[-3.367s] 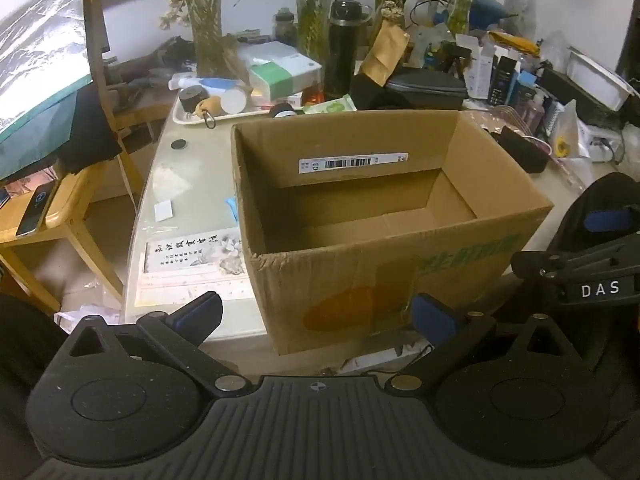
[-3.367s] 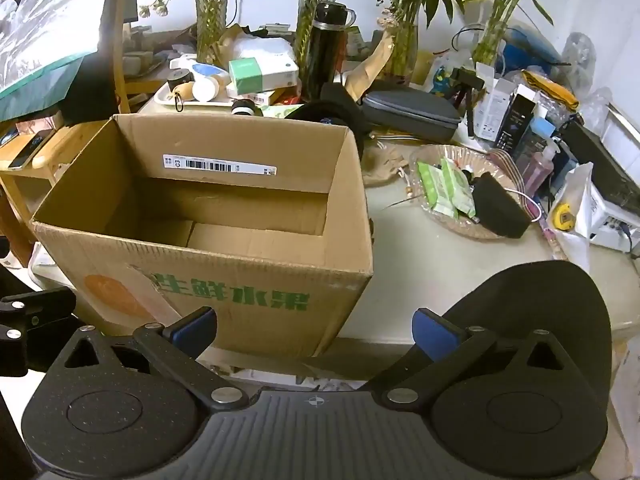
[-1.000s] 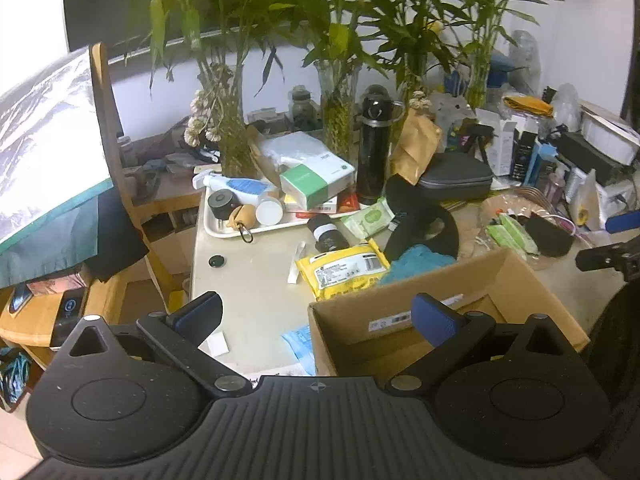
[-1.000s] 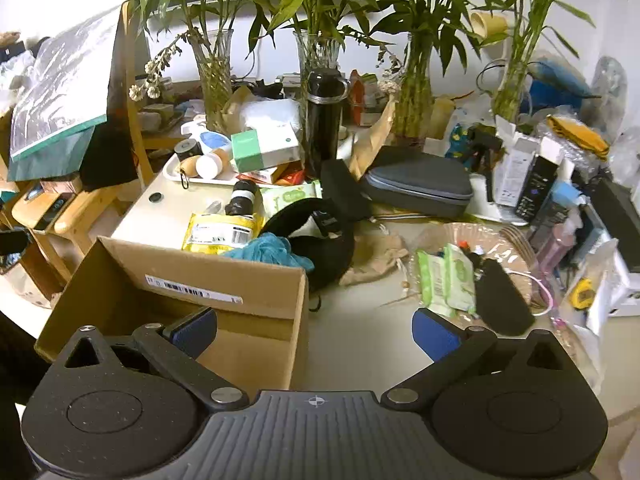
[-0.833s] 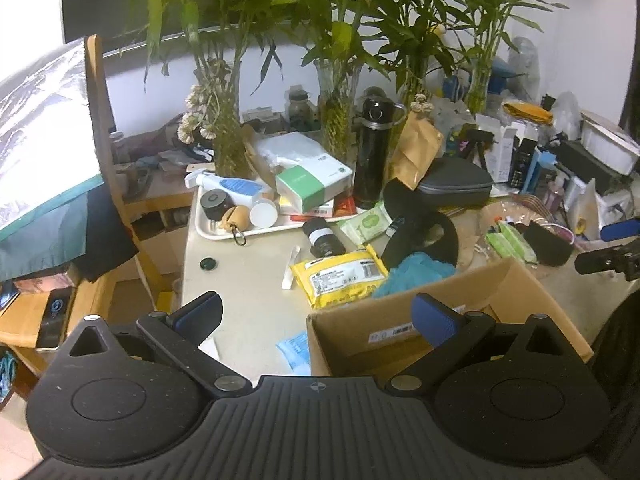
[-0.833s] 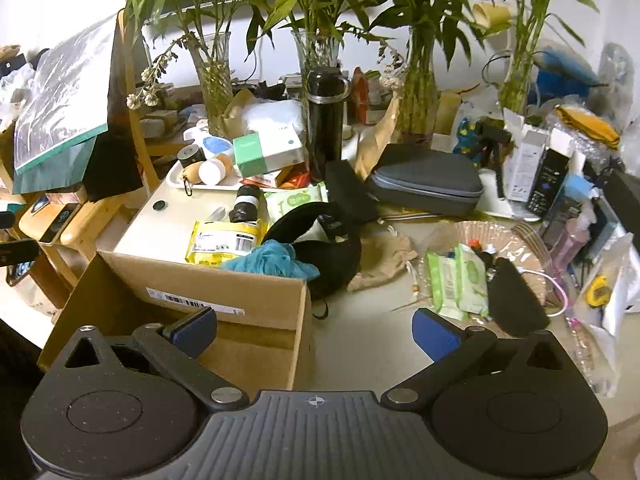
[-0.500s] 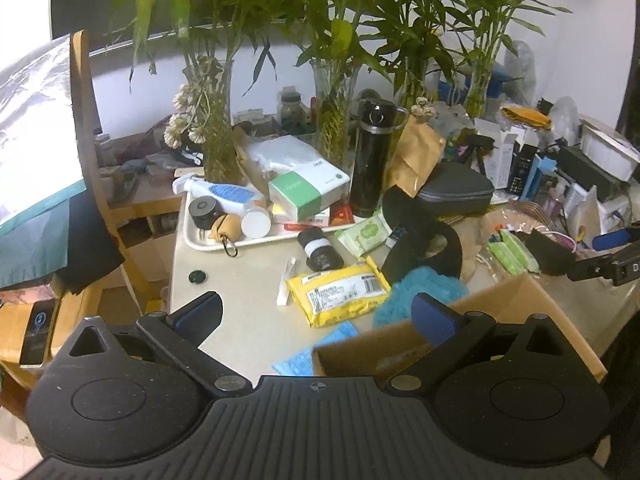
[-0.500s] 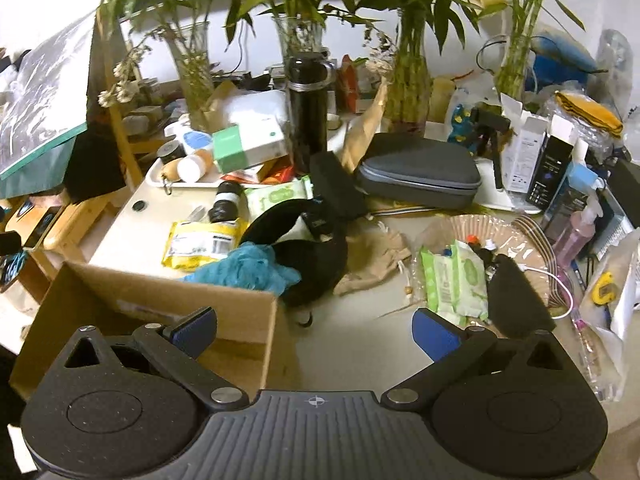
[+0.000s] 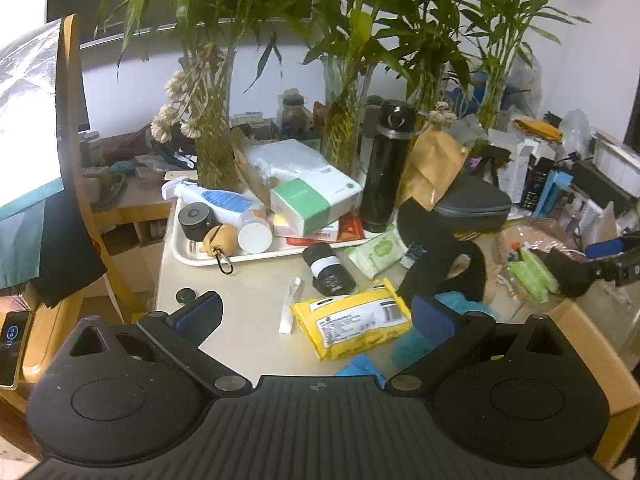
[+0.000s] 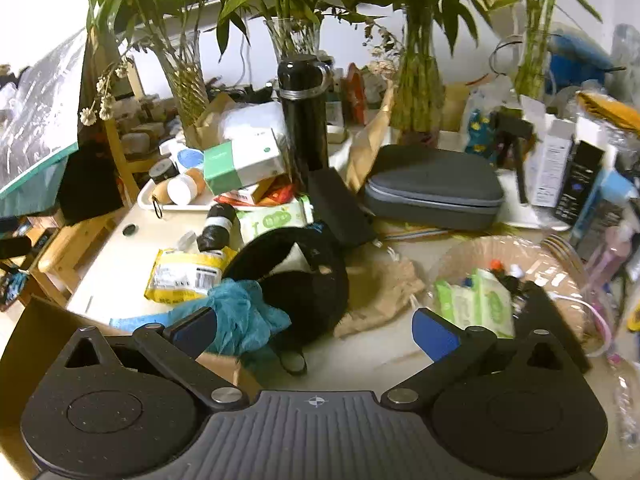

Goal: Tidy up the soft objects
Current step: 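Reach the right gripper to the black eye mask and grasp it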

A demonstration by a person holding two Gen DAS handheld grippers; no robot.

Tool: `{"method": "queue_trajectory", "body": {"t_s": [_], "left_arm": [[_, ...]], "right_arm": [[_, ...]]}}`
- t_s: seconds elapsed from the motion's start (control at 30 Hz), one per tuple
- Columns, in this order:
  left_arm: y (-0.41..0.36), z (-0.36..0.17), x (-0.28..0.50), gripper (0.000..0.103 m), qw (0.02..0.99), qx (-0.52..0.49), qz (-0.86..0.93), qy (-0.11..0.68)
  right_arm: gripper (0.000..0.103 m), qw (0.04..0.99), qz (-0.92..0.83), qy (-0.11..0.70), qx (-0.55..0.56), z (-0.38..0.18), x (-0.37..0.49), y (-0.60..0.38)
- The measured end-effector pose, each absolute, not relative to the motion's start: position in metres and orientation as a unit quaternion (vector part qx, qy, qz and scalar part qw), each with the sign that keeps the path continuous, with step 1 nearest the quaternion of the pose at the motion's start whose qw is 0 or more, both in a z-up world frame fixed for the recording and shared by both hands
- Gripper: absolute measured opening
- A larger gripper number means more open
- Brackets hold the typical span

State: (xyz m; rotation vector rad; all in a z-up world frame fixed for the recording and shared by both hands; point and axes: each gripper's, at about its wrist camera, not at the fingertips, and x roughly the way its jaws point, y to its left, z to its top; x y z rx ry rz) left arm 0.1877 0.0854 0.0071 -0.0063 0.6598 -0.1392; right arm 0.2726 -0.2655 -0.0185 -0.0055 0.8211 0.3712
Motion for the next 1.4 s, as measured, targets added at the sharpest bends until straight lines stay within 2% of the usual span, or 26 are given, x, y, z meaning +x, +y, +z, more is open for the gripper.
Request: {"method": "queue_trajectory", "body": {"t_s": [0.23, 0.67, 0.77, 0.87, 1.03, 1.1, 1.17, 1.23, 1.27, 1.3, 1.4], "left_arm": [[0.105, -0.007, 0.196, 0.103, 0.943, -0.035, -0.047, 0.327], [0.11, -0.01, 0.197, 0.103, 0.942, -0.038, -0.033, 0.332], [0.11, -0.011, 0.199, 0.103, 0.94, -0.04, -0.034, 0.337], [0.108, -0.012, 0.2, 0.103, 0.939, -0.036, -0.036, 0.339], [0.105, -0.013, 0.2, 0.103, 0.939, -0.035, -0.04, 0.339], [0.105, -0.013, 0.2, 0.103, 0.939, -0.035, -0.04, 0.34], [0.105, -0.013, 0.2, 0.103, 0.939, -0.035, -0.04, 0.339], [0.104, -0.013, 0.2, 0.103, 0.939, -0.035, -0.041, 0.339], [0.104, -0.014, 0.2, 0.103, 0.939, -0.035, -0.042, 0.339], [0.103, -0.014, 0.201, 0.103, 0.939, -0.034, -0.042, 0.339], [0.102, -0.015, 0.201, 0.103, 0.939, -0.032, -0.043, 0.339]], "right_arm": [[0.102, 0.906, 0.168, 0.388, -0.01, -0.049, 0.304, -0.26], [0.102, 0.908, 0.182, 0.361, -0.114, -0.089, 0.343, -0.225], [0.092, 0.904, 0.193, 0.36, -0.129, -0.096, 0.35, -0.218], [0.088, 0.901, 0.191, 0.365, -0.133, -0.103, 0.361, -0.214], [0.071, 0.9, 0.184, 0.372, -0.132, -0.115, 0.379, -0.213], [0.058, 0.897, 0.179, 0.382, -0.131, -0.122, 0.386, -0.213], [0.053, 0.894, 0.179, 0.391, -0.124, -0.128, 0.392, -0.214], [0.043, 0.892, 0.186, 0.396, -0.116, -0.131, 0.395, -0.214], [0.032, 0.89, 0.191, 0.399, -0.111, -0.133, 0.396, -0.214], [0.016, 0.888, 0.195, 0.403, -0.108, -0.134, 0.397, -0.214], [0.012, 0.887, 0.199, 0.402, -0.105, -0.129, 0.395, -0.214]]}}
